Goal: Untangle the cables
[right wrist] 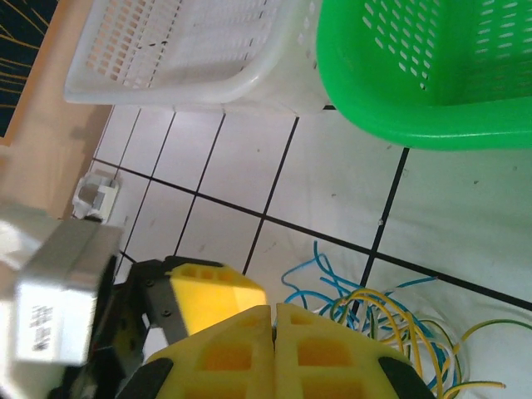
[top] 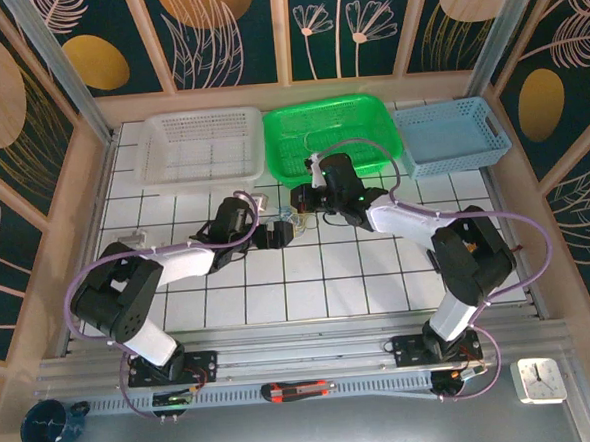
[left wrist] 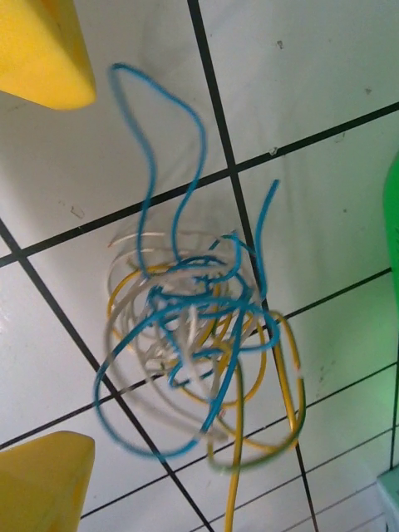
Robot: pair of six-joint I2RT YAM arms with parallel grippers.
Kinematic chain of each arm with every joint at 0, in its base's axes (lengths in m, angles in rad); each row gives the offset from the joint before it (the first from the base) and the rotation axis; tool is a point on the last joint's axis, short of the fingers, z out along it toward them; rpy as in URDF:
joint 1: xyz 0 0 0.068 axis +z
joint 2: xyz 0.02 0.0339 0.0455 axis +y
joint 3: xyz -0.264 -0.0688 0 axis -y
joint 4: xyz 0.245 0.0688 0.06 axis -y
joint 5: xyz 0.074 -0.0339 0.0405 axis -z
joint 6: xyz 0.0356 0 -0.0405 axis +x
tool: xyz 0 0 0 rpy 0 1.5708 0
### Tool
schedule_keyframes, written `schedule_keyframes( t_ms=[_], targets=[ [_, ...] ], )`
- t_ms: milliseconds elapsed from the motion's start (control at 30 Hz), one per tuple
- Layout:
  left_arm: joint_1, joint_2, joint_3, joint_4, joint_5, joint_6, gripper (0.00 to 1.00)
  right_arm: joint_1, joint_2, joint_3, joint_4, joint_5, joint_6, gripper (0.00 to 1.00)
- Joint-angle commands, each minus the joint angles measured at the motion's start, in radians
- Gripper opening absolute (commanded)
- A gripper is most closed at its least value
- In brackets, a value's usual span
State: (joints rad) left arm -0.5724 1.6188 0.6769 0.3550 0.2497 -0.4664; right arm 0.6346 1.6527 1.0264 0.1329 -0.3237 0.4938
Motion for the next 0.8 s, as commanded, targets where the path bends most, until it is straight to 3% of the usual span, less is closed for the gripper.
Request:
schedule_keyframes(
  t_ms=[0,200,500,767],
  targets=[
    [-0.022,0.030,0.048,0.064,-0.025,0.024,0.99,0.010,-0.046,-0.014,0.036,0.002,0.014,0.00],
    [-0.036,0.032,0.043,0.146,-0.055,0.021,0.98,0.025,-0.032,-0.016,0.049,-0.017,0.033,0.00],
    [-0.053,0.035,0.006,0.228,-0.069,-0.006,0.79,0.030,-0.069,-0.018,0.077,-0.029,0.086,0.00],
    [-0.056,0.039,-0.034,0.300,-0.076,-0.022,0.76,0.032,-0.139,-0.069,0.176,-0.021,0.182,0.00]
  ],
)
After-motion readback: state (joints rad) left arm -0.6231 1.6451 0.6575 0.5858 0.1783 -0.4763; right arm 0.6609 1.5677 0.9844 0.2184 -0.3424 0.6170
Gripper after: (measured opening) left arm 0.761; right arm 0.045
